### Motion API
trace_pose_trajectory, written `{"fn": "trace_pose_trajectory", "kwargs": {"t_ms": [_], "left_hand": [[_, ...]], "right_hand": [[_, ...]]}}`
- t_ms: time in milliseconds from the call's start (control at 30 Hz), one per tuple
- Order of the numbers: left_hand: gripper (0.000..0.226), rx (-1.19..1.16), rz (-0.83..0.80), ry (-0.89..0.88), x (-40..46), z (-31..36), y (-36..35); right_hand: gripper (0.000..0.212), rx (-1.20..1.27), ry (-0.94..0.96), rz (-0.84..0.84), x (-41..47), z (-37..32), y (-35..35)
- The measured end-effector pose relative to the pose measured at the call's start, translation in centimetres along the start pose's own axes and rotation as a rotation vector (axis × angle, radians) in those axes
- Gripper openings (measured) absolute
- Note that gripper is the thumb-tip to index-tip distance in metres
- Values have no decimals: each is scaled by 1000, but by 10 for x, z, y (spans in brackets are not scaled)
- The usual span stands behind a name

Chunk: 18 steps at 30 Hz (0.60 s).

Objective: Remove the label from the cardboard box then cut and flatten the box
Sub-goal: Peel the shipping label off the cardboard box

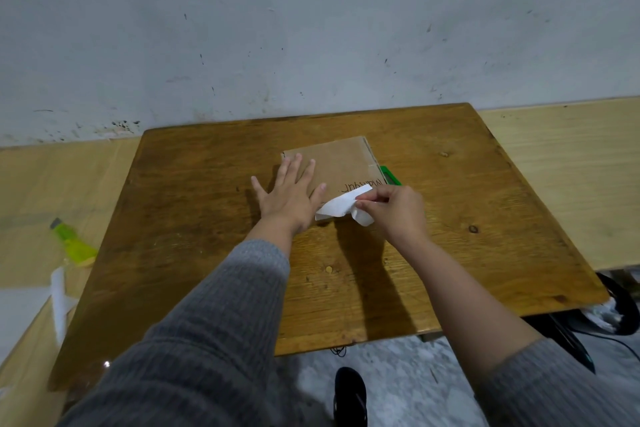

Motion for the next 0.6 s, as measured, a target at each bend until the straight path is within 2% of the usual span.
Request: {"fn": "trace_pose_trajectory", "kwargs": {"t_ms": [267, 367, 500, 600], "left_hand": [[62, -10, 9, -8, 0, -1, 0], [60, -9, 17, -27, -1, 1, 1], [58, 36, 53, -74, -5, 4, 5], [58, 78, 11, -76, -5, 5, 7]], "right_hand": [[7, 42, -53, -21, -19, 24, 9], [7, 85, -67, 27, -27, 31, 30], [4, 192, -45, 16, -21, 23, 56], [8, 237, -41, 30, -10, 11, 68]]}}
Point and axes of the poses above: each hand's wrist, its own x-axis towards the middle knuckle, its own y-axis out of the back of the hand, z = x × y, the point moved 7 cm from there along x, towards the middle knuckle, and after that the axes turned 6 degrees about -x, right-handed, at the moved point
